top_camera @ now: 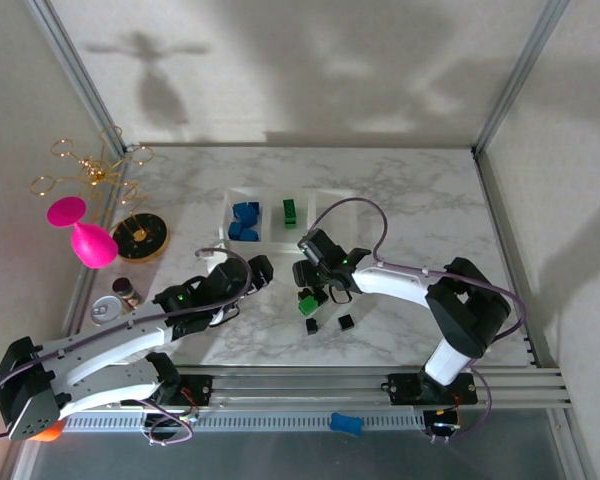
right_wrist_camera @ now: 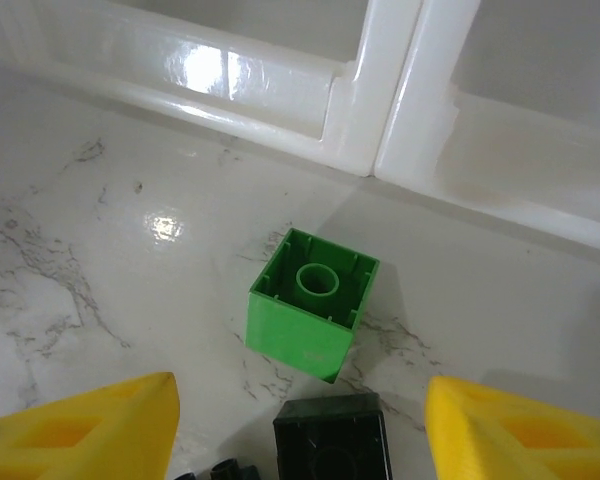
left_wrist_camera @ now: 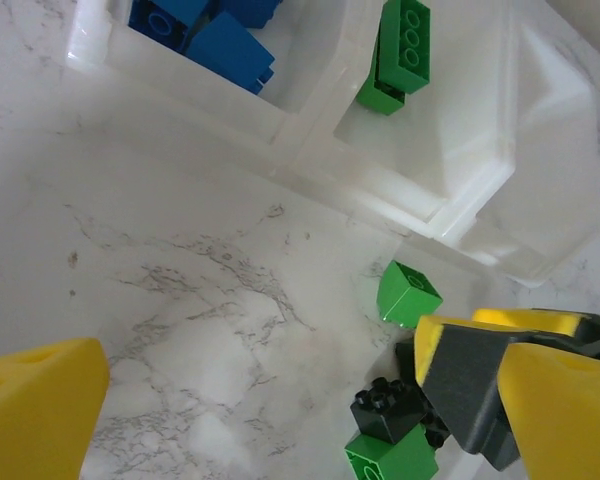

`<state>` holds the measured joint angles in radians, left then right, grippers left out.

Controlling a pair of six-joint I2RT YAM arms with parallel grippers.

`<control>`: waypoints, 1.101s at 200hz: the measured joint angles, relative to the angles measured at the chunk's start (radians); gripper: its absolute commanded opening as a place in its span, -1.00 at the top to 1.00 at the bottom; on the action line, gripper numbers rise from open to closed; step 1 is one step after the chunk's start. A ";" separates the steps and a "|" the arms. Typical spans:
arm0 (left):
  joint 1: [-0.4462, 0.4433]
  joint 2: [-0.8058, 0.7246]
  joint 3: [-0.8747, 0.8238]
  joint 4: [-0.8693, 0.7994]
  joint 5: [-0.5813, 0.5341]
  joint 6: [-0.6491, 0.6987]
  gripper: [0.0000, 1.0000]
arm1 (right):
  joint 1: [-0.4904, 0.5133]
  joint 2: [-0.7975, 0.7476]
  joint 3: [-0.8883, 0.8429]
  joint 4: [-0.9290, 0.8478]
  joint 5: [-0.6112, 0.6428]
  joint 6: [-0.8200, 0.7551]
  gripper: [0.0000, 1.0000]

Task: Sort the legos into containers by color
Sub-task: Pick up the lego from the center of the table.

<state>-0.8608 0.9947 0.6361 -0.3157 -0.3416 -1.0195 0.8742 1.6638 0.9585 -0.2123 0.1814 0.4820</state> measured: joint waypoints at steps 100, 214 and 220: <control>0.000 -0.026 -0.014 -0.002 -0.031 -0.018 -0.99 | 0.001 0.159 0.096 0.011 0.034 0.000 -0.07; -0.002 -0.043 -0.018 -0.006 -0.056 -0.021 -0.99 | 0.012 0.193 0.134 0.002 0.043 0.000 0.40; -0.002 -0.045 -0.018 -0.007 -0.057 -0.021 -0.99 | 0.012 0.188 0.137 -0.003 0.040 0.000 0.40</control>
<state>-0.8623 0.9497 0.6178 -0.3225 -0.3988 -1.0409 0.8864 1.8523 1.0954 -0.2153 0.2214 0.4820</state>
